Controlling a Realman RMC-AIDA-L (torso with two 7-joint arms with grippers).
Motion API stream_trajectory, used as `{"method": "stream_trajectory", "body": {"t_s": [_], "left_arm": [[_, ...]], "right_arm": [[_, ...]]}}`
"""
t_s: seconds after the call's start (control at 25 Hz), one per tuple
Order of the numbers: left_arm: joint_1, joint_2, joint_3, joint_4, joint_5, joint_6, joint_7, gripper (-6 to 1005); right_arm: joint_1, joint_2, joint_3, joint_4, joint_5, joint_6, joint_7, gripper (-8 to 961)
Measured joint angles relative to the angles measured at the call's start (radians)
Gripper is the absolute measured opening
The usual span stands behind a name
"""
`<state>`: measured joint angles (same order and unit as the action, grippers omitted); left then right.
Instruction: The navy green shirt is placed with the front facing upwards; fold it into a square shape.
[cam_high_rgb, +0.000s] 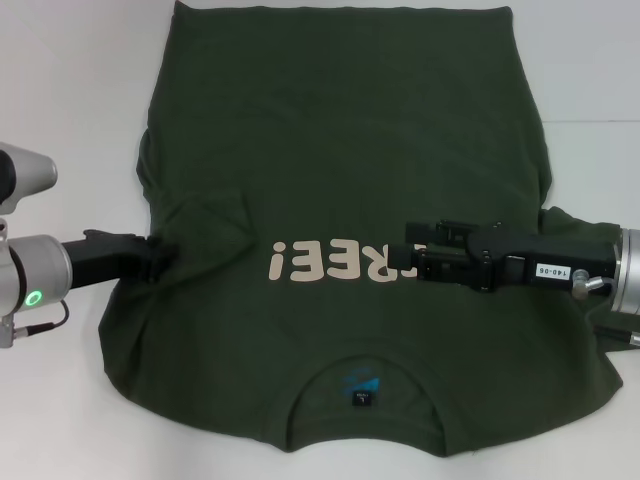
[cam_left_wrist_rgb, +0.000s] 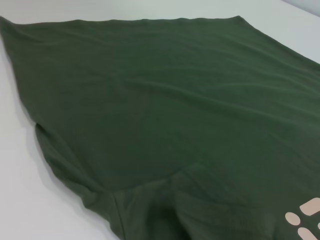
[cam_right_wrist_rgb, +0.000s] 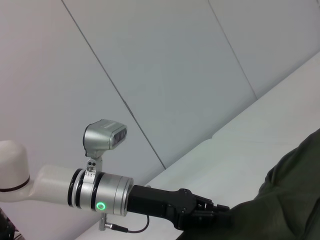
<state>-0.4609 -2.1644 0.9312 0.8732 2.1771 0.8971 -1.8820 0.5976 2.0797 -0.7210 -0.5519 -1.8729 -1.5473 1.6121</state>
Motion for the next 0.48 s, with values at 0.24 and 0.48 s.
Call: {"method": "stream_trajectory", "body": {"t_s": [0.24,0.48], "left_arm": [[-0.005,0.001,0.001,-0.002,0.001,0.000,0.000,181],[-0.006,0.002,0.001,0.000,0.001,0.001,0.000,-3]], "right_arm": [[-0.001,0.000,0.000,-0.001,0.000,0.000,0.000,746],[-0.001,-0.001,0.000,-0.002,0.000,0.002,0.001,743]]}}
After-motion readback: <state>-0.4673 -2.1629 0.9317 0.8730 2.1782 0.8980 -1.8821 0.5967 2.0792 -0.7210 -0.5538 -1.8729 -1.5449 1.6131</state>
